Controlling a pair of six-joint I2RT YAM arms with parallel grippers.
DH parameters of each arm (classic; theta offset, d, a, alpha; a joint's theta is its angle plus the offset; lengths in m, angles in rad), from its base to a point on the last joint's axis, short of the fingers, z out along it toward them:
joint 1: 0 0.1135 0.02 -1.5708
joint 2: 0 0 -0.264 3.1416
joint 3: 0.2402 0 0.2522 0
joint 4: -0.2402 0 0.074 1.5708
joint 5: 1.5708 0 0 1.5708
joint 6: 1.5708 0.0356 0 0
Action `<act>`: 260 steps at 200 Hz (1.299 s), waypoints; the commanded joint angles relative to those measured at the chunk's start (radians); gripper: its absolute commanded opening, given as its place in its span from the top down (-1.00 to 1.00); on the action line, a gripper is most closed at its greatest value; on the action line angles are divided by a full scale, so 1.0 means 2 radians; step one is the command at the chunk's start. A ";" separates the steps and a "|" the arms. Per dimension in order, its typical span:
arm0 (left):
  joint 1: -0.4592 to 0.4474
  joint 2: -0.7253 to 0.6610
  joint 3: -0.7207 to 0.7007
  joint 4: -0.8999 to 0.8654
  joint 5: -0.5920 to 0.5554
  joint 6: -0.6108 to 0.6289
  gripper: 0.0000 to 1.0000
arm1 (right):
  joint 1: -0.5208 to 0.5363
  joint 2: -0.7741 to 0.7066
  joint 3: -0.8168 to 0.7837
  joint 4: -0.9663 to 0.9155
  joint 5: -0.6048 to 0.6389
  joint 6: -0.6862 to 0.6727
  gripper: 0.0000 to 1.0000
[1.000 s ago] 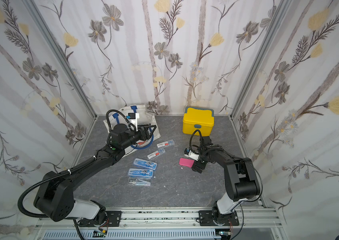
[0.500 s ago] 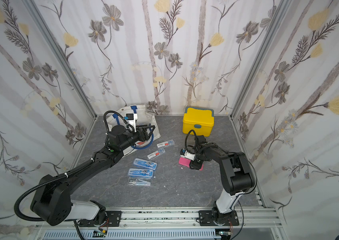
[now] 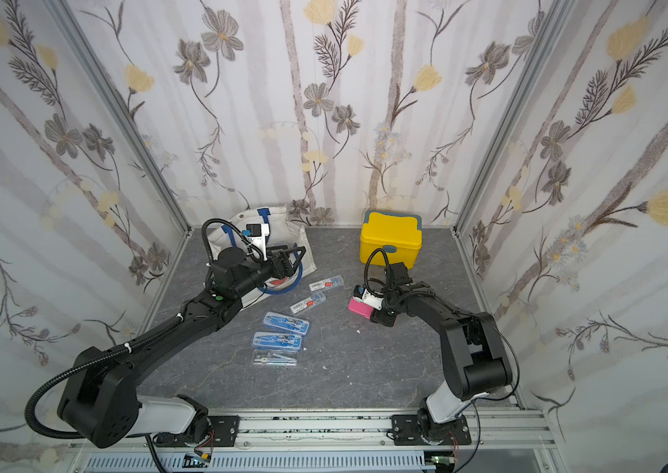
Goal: Put the compass set into the canvas bag
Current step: Pick up the compass set at the center of the board.
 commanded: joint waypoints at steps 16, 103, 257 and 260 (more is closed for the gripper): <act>-0.006 -0.001 0.000 0.032 0.015 -0.018 -1.00 | 0.001 -0.047 -0.025 0.155 -0.056 0.075 0.06; -0.073 0.065 0.049 0.073 0.016 -0.044 -1.00 | 0.003 -0.121 -0.061 0.393 -0.114 0.292 0.09; -0.139 0.185 0.114 0.224 -0.022 -0.058 -0.21 | 0.018 -0.168 -0.098 0.470 -0.094 0.357 0.10; -0.139 0.185 0.114 0.228 -0.020 -0.058 -0.17 | 0.019 -0.168 -0.098 0.472 -0.094 0.358 0.10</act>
